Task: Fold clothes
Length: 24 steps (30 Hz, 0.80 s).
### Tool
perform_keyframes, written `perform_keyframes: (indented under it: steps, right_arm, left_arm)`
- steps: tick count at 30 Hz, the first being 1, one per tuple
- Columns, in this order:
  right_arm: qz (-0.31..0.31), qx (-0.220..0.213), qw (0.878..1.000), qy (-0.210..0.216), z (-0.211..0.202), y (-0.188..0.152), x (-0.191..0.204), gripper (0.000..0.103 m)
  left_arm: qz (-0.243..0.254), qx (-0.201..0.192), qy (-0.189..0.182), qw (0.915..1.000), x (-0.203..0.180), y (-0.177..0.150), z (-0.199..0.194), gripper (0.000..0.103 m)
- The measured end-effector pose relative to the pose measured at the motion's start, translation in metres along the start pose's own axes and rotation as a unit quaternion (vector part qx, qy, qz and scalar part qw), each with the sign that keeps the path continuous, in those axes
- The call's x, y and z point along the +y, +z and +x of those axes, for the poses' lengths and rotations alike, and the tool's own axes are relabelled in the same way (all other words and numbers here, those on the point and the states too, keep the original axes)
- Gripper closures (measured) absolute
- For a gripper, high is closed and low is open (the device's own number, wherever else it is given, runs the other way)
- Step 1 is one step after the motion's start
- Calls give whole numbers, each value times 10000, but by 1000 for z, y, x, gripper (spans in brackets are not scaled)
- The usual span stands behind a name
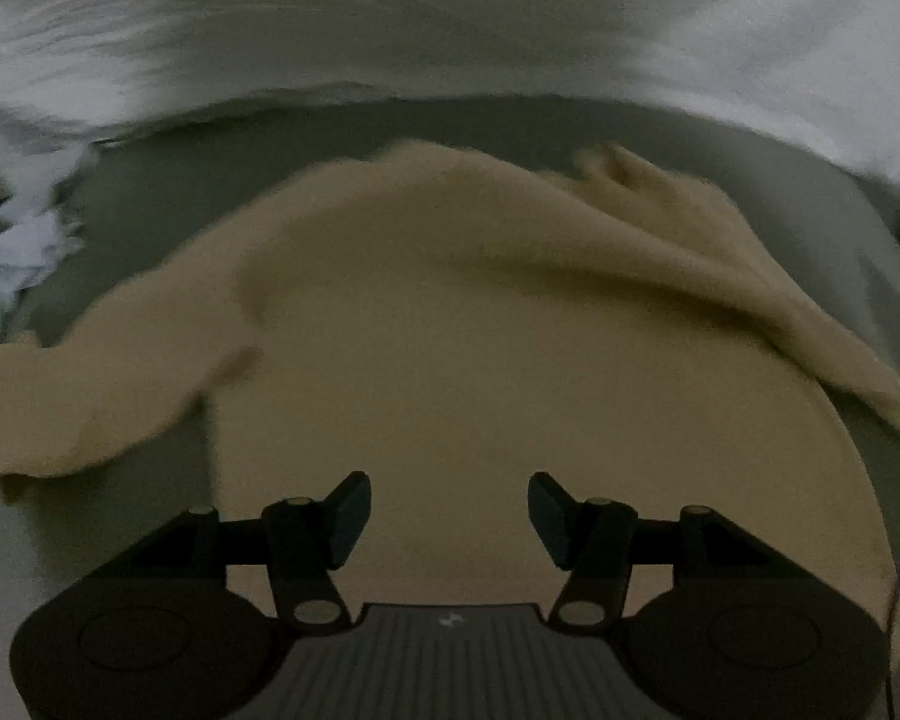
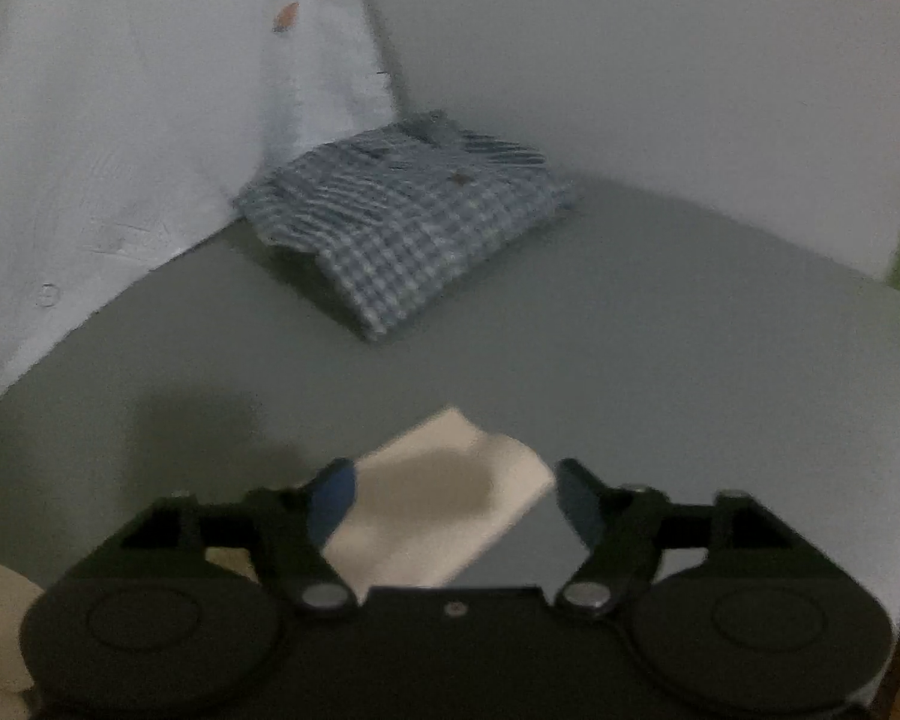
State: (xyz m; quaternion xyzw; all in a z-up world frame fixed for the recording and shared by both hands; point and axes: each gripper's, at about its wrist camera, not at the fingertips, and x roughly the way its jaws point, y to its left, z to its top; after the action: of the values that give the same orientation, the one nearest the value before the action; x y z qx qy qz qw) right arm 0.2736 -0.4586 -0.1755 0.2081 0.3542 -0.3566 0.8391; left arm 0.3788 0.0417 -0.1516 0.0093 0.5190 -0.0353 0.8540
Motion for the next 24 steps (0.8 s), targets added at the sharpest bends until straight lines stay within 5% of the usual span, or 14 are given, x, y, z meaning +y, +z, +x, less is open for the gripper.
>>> perform_keyframes:
  steps: [3,8,12,15,16,20,24]
  right_arm:
    - [-73,247,9996,-135,13,8,5,24]
    - [474,632,9952,580,13,9,16,24]
    - [-122,674,9963,513,35,-5,52,25]
    - [-509,516,9964,442,43,-14,68,59]
    - [-612,476,9959,463,42,-13,70,99]
    - [-454,-38,9952,862,16,2,55,100]
    - [-295,-912,9864,1337,-58,16,13,101]
  left_arm:
    - [266,184,-258,9991,-32,-13,1,43]
    - [484,427,-570,9963,-74,-34,5,32]
    - [506,419,-465,9968,-89,-43,9,13]
    - [460,422,-389,9973,-96,-47,11,6]
    - [430,426,-364,9975,-97,-48,11,5]
    - [498,433,-197,9976,-105,-50,10,2]
    - [386,435,-86,9983,-106,-50,9,0]
